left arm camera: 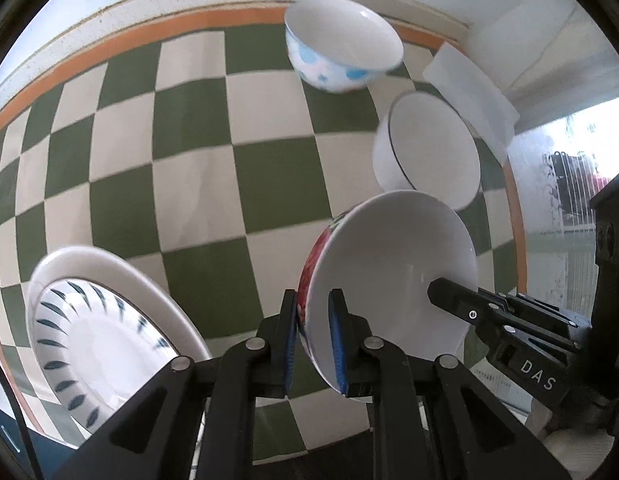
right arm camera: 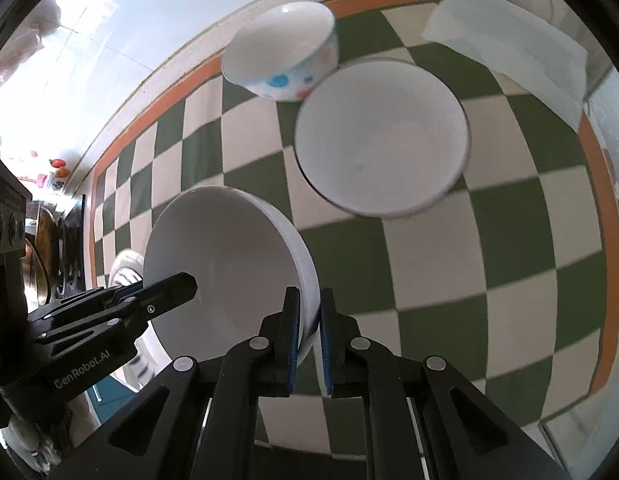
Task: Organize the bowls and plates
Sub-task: 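Carry the red-flower bowl with both grippers toward the plain white bowl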
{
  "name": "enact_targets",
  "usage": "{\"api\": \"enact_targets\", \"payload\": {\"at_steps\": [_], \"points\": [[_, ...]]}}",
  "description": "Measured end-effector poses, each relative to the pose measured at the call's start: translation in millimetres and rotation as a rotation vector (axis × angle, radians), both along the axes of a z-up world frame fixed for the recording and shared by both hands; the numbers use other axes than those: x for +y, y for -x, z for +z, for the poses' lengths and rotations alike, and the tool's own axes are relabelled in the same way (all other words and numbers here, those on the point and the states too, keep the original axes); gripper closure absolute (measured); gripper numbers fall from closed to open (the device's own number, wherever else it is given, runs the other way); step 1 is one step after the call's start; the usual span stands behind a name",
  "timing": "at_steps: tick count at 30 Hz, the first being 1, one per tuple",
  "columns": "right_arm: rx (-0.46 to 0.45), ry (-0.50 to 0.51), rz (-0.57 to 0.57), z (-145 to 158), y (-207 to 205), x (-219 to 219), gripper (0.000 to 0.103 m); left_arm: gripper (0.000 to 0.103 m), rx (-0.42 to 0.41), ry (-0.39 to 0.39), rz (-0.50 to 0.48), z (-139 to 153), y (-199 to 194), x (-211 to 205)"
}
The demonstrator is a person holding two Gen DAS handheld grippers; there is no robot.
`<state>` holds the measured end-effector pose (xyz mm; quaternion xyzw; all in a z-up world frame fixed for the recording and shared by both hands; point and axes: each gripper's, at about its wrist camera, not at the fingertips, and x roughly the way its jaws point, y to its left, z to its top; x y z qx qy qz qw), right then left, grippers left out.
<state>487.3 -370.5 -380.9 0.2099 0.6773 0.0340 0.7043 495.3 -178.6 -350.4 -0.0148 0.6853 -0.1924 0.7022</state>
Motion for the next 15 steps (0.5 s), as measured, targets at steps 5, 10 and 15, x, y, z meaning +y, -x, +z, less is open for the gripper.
{"api": "enact_targets", "payload": {"at_steps": [5, 10, 15], "points": [[0.033, -0.006, -0.008, -14.1, 17.7, -9.1, 0.092, 0.090, 0.048, 0.006, 0.004, -16.9, 7.9, -3.4], [0.065, -0.008, -0.005, -31.3, 27.9, -11.9, 0.092, 0.090, 0.078, -0.007, 0.008, -33.1, 13.0, -9.7], [0.092, -0.012, -0.003, -44.2, 33.3, -13.8, 0.093, 0.090, 0.100, -0.024, 0.002, -46.2, 13.8, -18.3]]}}
